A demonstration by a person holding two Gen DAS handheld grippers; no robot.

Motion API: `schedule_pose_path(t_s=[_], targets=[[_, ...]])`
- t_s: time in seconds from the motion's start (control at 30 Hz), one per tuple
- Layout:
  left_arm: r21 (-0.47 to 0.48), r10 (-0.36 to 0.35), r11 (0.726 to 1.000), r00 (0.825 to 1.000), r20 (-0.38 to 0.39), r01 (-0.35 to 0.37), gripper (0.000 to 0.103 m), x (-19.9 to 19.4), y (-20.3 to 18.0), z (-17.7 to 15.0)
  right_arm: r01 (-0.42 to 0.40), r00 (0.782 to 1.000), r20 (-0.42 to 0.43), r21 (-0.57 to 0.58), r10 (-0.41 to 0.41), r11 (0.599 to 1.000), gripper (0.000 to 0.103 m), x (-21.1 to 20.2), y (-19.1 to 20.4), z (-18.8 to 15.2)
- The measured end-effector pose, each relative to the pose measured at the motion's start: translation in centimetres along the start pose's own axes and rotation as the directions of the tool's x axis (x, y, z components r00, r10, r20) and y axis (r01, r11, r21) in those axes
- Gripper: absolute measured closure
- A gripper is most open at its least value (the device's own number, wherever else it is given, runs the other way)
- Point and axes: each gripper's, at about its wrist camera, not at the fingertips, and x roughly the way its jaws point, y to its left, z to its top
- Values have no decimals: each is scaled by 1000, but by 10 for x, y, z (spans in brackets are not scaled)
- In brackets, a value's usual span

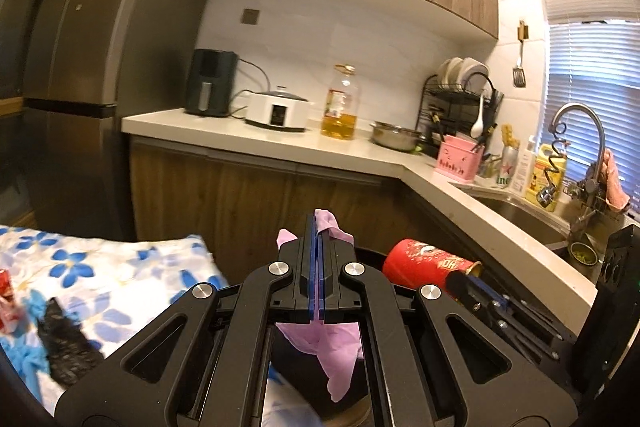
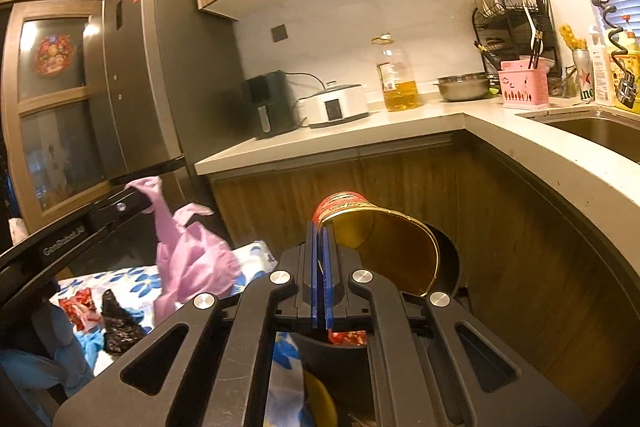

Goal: Collect trash
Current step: 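Lift the pink glove and red cup and carry them over the bin, then open both tools to drop the glove and cup into the bin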

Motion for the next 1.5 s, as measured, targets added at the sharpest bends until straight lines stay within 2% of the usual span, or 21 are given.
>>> schedule_pose_path(t_s=[0.47, 0.67, 0.9, 0.97, 1.0, 1.03, 1.07, 1.1, 1.2, 1.27, 1.43, 1.5], targets=[[0, -61, 998, 997, -48, 61, 103, 63, -13, -12, 25, 999, -29, 26, -24, 999, 100, 28, -25, 2], [-24, -70, 997, 992, -100, 68, 103, 85, -9, -22, 9, 999, -48, 36, -7, 999, 100, 42, -28, 3], [-26, -45, 999, 989, -140, 42, 102, 96, -3, -32, 13, 997, -72, 32, -11, 999, 97, 55, -29, -1], [-34, -31, 999, 987, -156, 26, 93, 99, 2, -34, 24, 997, -78, 34, -21, 999, 91, 56, -33, -2], [-39, -26, 999, 987, -159, 20, 83, 98, 5, -35, 29, 997, -79, 41, -26, 999, 89, 55, -35, -3], [-50, -18, 999, 987, -157, 10, 68, 97, 9, -35, 33, 997, -78, 49, -29, 998, 83, 54, -37, -3], [-61, -15, 998, 989, -149, 6, 59, 96, 11, -35, 37, 996, -77, 53, -33, 998, 76, 53, -37, -3], [-72, -13, 997, 990, -138, 3, 49, 93, 14, -35, 43, 996, -76, 61, -38, 997, 74, 51, -39, -4], [-60, 0, 998, 991, -135, -8, 42, 88, 16, -36, 60, 996, -77, 68, -54, 996, 71, 44, -41, -6], [-55, 15, 998, 992, -127, -22, 38, 83, 17, -36, 71, 995, -75, 70, -66, 995, 56, 38, -41, -7], [-68, 59, 995, 991, -117, -67, 23, 60, 25, -40, 73, 996, -60, 76, -68, 994, 39, 19, -33, -10], [-67, 88, 993, 991, -104, -95, 19, 46, 28, -42, 66, 997, -55, 67, -62, 996, 36, 12, -28, -10]])
